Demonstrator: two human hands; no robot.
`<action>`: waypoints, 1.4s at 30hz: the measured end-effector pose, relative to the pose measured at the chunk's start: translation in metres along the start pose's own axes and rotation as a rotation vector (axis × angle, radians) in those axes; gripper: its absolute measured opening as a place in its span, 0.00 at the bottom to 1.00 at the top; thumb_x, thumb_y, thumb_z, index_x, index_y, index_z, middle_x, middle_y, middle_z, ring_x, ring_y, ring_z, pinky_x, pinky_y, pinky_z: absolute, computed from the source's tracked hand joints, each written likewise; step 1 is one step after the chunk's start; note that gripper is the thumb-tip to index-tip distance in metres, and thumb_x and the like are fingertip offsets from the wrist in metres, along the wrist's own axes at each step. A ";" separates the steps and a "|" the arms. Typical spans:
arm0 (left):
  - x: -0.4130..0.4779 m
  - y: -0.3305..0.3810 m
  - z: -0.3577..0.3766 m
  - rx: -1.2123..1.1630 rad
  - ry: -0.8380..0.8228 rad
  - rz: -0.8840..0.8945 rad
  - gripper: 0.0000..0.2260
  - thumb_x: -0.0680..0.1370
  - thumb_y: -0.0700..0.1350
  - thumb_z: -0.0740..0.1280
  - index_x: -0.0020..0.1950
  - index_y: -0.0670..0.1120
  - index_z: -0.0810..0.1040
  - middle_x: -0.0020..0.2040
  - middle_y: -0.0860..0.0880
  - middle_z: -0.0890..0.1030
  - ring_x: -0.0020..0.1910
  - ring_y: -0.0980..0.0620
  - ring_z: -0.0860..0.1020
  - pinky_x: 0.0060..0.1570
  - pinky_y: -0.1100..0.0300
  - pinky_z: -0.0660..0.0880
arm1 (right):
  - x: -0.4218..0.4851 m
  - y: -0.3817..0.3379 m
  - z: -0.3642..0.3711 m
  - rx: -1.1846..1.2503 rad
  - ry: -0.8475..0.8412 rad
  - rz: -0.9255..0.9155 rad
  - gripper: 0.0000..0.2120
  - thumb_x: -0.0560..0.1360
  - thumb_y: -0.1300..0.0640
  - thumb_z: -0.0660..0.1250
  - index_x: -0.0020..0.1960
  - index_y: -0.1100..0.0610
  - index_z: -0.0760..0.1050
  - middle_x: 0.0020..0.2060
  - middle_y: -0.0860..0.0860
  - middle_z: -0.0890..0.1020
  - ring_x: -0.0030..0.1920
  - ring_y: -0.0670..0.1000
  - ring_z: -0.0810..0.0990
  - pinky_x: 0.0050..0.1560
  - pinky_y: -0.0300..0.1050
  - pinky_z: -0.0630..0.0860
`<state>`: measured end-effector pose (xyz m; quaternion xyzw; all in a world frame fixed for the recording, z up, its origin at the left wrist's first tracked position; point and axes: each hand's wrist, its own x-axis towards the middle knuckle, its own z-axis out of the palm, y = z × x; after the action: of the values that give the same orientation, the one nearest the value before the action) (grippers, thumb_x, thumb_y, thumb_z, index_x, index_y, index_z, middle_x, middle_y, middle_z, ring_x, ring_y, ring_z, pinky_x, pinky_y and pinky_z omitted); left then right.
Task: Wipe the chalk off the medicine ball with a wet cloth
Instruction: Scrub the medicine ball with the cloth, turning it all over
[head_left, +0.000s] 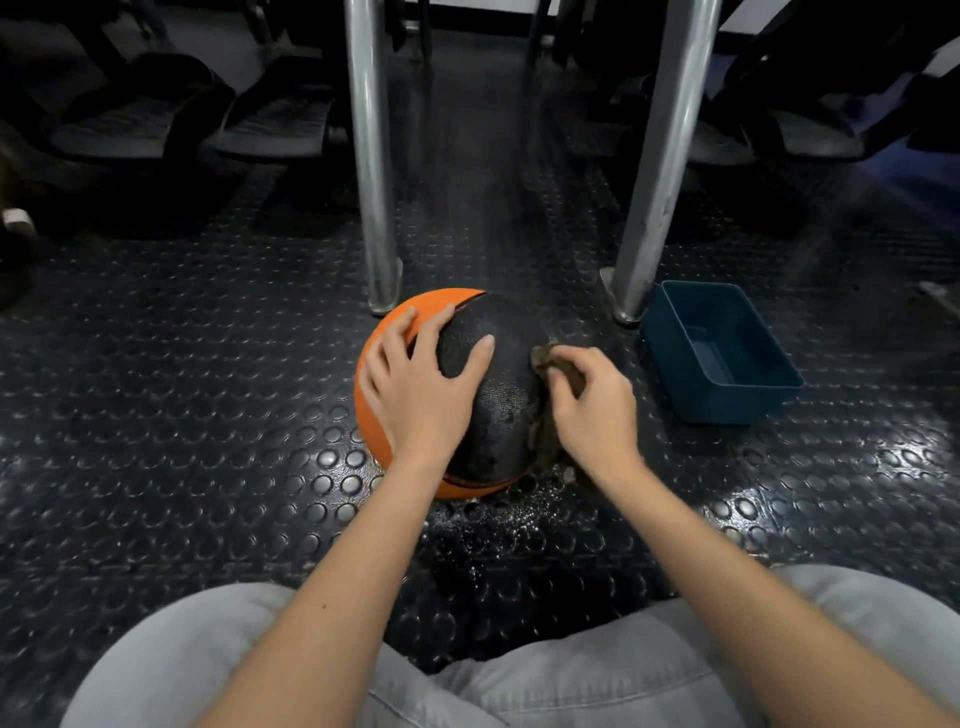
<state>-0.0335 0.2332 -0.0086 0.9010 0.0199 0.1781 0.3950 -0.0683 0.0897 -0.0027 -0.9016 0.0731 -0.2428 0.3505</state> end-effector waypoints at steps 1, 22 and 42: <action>0.000 0.001 0.000 0.005 0.011 -0.004 0.20 0.75 0.64 0.63 0.66 0.61 0.72 0.71 0.55 0.65 0.71 0.51 0.58 0.70 0.52 0.52 | -0.010 -0.007 0.003 0.000 -0.011 -0.073 0.09 0.74 0.64 0.64 0.53 0.60 0.79 0.47 0.54 0.81 0.49 0.56 0.78 0.54 0.49 0.73; 0.007 -0.007 -0.005 0.094 -0.025 0.308 0.24 0.77 0.61 0.53 0.65 0.52 0.75 0.67 0.52 0.74 0.69 0.48 0.68 0.69 0.45 0.61 | -0.041 -0.023 0.009 -0.006 -0.103 -0.277 0.11 0.74 0.59 0.60 0.53 0.59 0.78 0.46 0.53 0.78 0.47 0.54 0.76 0.49 0.44 0.71; 0.005 -0.018 -0.013 0.020 0.029 0.251 0.22 0.74 0.63 0.56 0.62 0.56 0.76 0.65 0.57 0.73 0.66 0.54 0.66 0.66 0.58 0.54 | 0.009 0.006 0.004 0.011 -0.053 0.125 0.10 0.76 0.63 0.64 0.57 0.60 0.78 0.52 0.54 0.80 0.55 0.55 0.77 0.58 0.47 0.71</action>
<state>-0.0314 0.2560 -0.0118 0.8976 -0.0855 0.2389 0.3604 -0.0581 0.0847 -0.0062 -0.8994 0.1188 -0.1967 0.3718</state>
